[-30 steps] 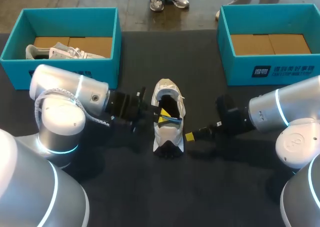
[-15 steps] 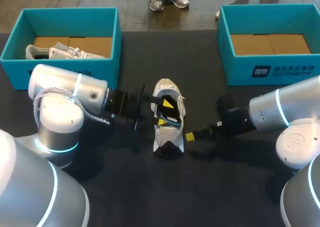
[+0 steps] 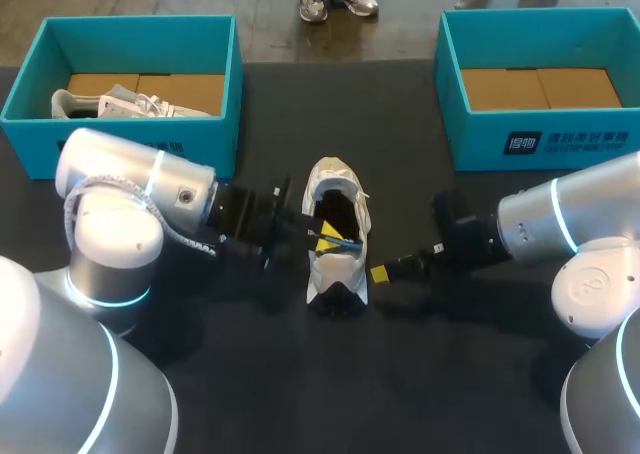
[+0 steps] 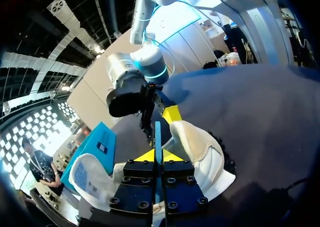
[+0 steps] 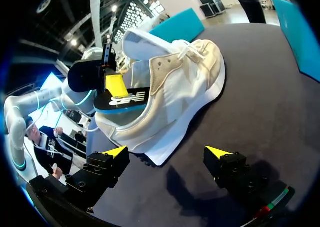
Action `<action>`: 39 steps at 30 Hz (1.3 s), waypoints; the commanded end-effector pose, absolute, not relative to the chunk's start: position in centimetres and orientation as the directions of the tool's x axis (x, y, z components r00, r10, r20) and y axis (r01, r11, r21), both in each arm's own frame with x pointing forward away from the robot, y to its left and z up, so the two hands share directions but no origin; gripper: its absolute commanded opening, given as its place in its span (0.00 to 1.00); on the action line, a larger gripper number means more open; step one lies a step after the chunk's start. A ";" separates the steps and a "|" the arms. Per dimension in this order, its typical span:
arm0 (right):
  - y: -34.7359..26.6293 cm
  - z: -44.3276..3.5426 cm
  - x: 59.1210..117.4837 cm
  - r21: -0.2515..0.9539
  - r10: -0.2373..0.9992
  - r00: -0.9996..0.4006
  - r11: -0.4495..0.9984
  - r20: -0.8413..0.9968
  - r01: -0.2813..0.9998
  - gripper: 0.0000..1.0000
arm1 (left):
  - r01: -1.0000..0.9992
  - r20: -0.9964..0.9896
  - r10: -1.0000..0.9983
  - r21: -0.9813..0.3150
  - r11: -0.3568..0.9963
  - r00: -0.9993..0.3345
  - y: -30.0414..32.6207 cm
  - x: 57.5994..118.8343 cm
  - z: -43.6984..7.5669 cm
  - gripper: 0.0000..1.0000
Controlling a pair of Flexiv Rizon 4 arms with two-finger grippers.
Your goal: Take the shoe out of the shoebox, open the shoe tongue, remove and reinsert the insole, then place the shoe into the shoebox
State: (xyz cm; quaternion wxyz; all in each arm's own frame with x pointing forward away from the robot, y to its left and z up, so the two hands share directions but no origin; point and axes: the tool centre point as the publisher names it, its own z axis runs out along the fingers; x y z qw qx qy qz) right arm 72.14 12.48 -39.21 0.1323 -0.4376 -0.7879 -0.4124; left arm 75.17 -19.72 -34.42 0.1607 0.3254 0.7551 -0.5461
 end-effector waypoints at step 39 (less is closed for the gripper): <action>12.1 -39.3 71.6 0.536 0.586 -0.576 0.266 0.570 0.801 1.00 | 0.679 -0.613 0.317 -0.714 0.168 -0.723 -20.3 75.2 -34.0 0.00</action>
